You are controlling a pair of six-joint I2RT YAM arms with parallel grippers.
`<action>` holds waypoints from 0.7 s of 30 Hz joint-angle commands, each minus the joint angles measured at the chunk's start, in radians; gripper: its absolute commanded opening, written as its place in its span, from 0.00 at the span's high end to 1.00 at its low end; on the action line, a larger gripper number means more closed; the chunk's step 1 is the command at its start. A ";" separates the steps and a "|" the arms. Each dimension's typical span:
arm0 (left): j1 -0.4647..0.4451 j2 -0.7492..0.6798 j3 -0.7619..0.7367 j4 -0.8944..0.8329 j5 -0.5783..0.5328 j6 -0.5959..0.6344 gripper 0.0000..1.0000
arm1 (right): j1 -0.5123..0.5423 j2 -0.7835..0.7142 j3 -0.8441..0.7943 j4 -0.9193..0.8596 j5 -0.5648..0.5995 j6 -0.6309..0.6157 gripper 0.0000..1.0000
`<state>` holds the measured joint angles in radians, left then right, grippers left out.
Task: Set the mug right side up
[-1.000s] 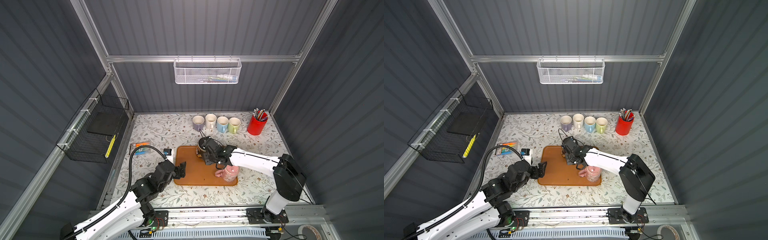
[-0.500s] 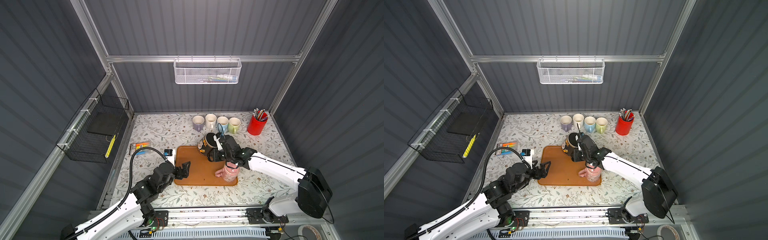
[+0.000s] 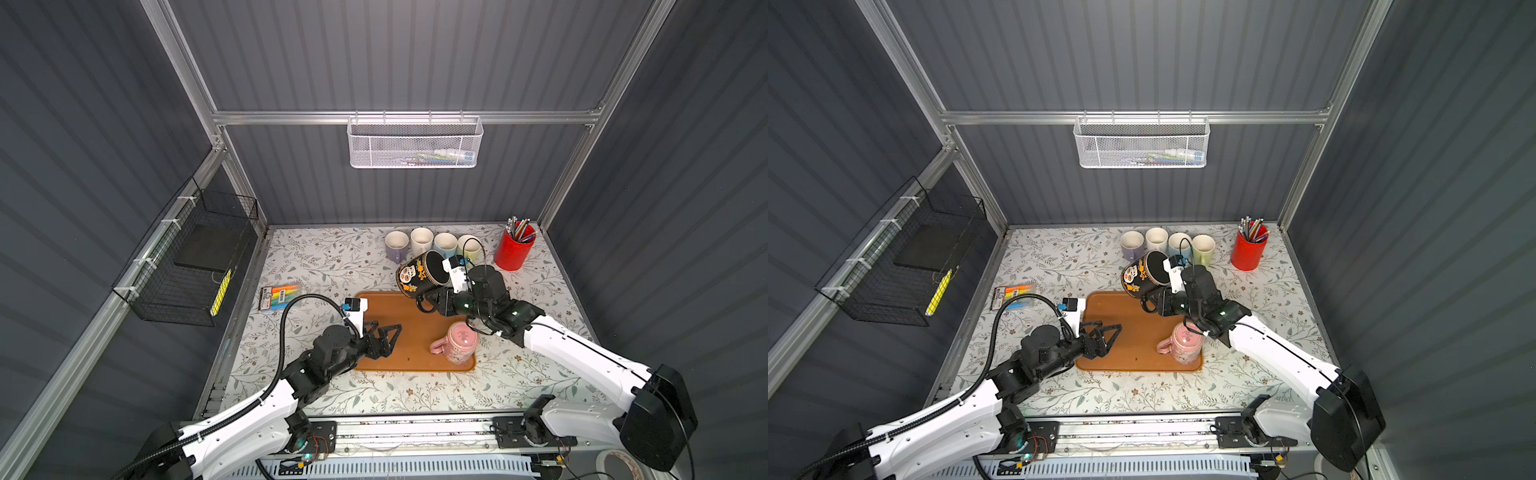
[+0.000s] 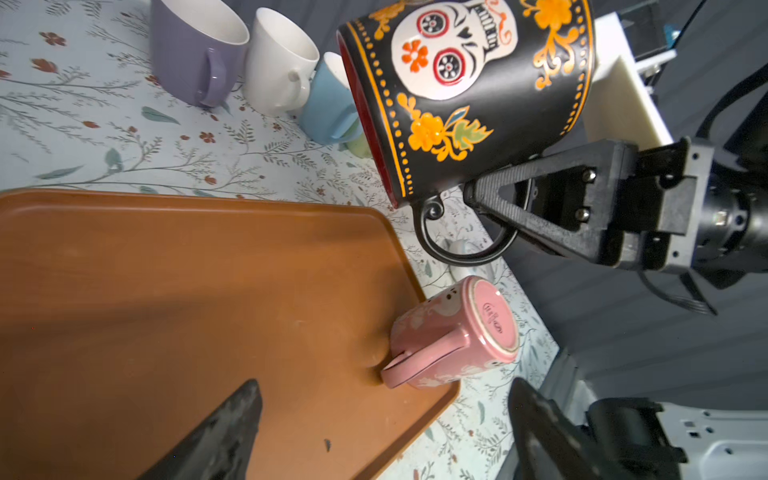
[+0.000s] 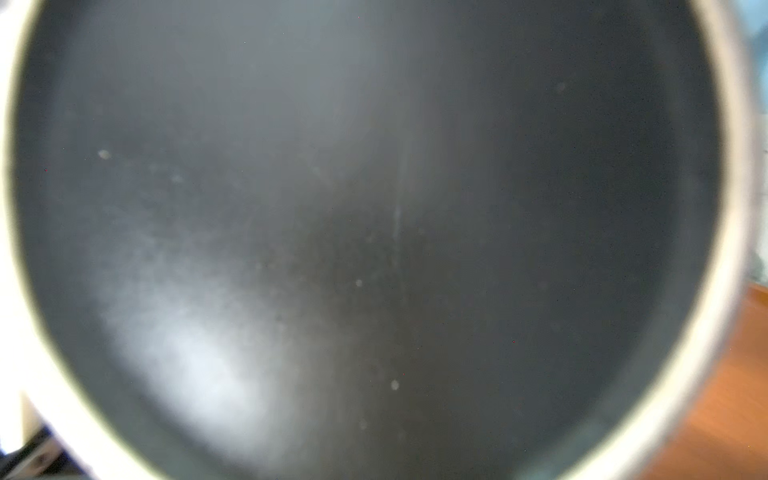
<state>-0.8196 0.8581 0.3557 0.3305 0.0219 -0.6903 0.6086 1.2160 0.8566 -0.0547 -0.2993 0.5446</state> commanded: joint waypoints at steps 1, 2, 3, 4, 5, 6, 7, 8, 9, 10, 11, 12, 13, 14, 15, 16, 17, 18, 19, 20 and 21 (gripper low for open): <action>0.043 0.046 -0.022 0.230 0.145 -0.070 0.10 | -0.020 -0.050 0.013 0.236 -0.135 0.023 1.00; 0.056 0.064 -0.026 0.271 0.169 -0.082 0.10 | -0.028 -0.052 0.010 0.257 -0.156 0.036 1.00; 0.068 0.079 -0.028 0.309 0.189 -0.092 0.11 | -0.035 -0.052 0.006 0.279 -0.180 0.052 1.00; 0.076 0.093 -0.028 0.337 0.205 -0.098 0.11 | -0.039 -0.053 0.005 0.299 -0.199 0.065 1.00; 0.084 0.106 -0.026 0.367 0.224 -0.101 0.11 | -0.044 -0.049 0.005 0.317 -0.220 0.076 1.00; 0.089 0.117 -0.022 0.393 0.240 -0.101 0.11 | -0.050 -0.046 0.005 0.335 -0.241 0.089 1.00; 0.092 0.125 -0.018 0.412 0.252 -0.100 0.10 | -0.053 -0.042 0.007 0.351 -0.259 0.100 1.00; 0.095 0.135 -0.012 0.432 0.264 -0.096 0.10 | -0.057 -0.035 0.008 0.369 -0.279 0.114 1.00; 0.098 0.143 -0.007 0.449 0.275 -0.091 0.09 | -0.060 -0.030 0.010 0.389 -0.299 0.126 1.00; 0.100 0.154 -0.001 0.464 0.288 -0.087 0.09 | -0.063 -0.026 0.010 0.406 -0.313 0.137 1.00; 0.104 0.166 0.002 0.486 0.300 -0.086 0.09 | -0.066 -0.020 0.010 0.429 -0.331 0.151 1.00; 0.107 0.176 0.006 0.511 0.315 -0.087 0.09 | -0.071 -0.014 0.009 0.454 -0.347 0.166 1.00; 0.109 0.185 0.006 0.533 0.338 -0.091 0.09 | -0.073 -0.011 0.007 0.475 -0.363 0.180 1.00; 0.112 0.196 0.006 0.559 0.348 -0.096 0.09 | -0.076 -0.004 0.006 0.501 -0.378 0.194 1.00; 0.115 0.205 0.006 0.585 0.357 -0.100 0.09 | -0.080 0.003 0.005 0.524 -0.393 0.210 1.00; 0.117 0.214 0.009 0.604 0.365 -0.104 0.09 | -0.082 0.010 0.005 0.545 -0.403 0.222 1.00; 0.120 0.222 0.012 0.624 0.374 -0.109 0.10 | -0.083 0.016 0.005 0.567 -0.416 0.237 1.00; 0.122 0.231 0.017 0.640 0.381 -0.111 0.10 | -0.085 0.024 0.005 0.593 -0.428 0.253 1.00; 0.125 0.238 0.020 0.650 0.388 -0.115 0.11 | -0.087 0.029 0.004 0.613 -0.436 0.265 1.00; 0.128 0.246 0.026 0.663 0.391 -0.117 0.12 | -0.088 0.037 0.004 0.631 -0.444 0.278 1.00; 0.131 0.251 0.032 0.675 0.395 -0.120 0.13 | -0.088 0.042 0.004 0.652 -0.449 0.288 1.00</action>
<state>-0.7002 1.0966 0.3450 0.9009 0.3702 -0.7940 0.5270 1.2701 0.8379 0.3397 -0.6758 0.7956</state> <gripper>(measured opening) 0.880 0.191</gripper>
